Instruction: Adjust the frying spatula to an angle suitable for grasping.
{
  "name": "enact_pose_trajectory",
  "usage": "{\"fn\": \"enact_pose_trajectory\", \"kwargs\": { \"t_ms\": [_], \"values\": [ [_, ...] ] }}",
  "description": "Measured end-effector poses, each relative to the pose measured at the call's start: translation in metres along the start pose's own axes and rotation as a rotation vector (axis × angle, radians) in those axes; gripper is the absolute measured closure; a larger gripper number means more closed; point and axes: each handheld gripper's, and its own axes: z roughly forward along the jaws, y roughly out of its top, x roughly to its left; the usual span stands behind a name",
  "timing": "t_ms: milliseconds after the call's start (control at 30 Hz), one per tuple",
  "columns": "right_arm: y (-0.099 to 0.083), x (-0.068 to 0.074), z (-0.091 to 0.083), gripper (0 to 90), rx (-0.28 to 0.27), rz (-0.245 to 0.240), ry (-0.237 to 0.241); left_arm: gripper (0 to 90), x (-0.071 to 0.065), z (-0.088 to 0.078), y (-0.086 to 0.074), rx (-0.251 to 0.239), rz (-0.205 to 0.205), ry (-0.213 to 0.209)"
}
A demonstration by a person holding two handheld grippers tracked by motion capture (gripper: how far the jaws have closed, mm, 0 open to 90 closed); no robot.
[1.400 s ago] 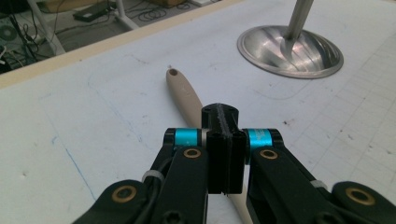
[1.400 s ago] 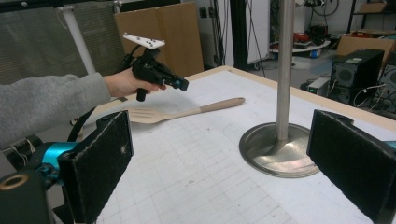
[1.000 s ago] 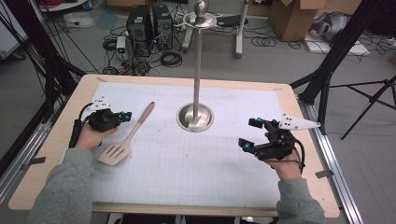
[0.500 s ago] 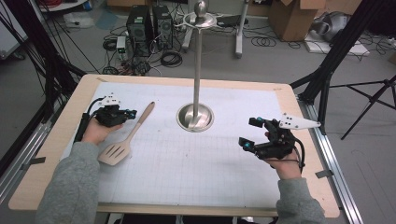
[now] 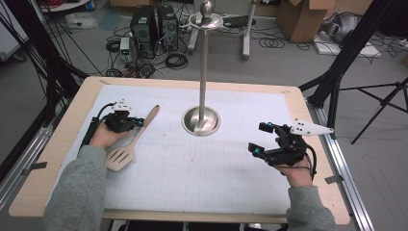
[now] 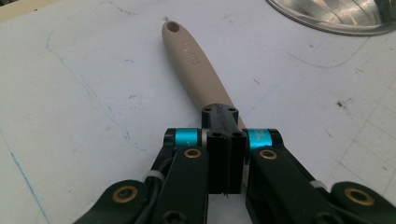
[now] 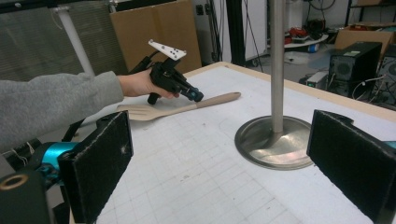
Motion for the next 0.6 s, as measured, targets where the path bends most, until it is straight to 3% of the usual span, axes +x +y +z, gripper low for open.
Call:
{"fn": "enact_pose_trajectory", "kwargs": {
  "t_ms": [233,600],
  "values": [
    [-0.0005,0.0003,0.0013,6.0,0.007,0.001,-0.002,90.0,-0.0022,-0.0001,0.0022,-0.017,0.006,-0.027],
    [-0.0007,0.0002,0.0008,5.9,0.005,0.001,0.000,90.0,-0.0077,0.0028,0.0050,-0.009,0.025,-0.033]
  ]
}}
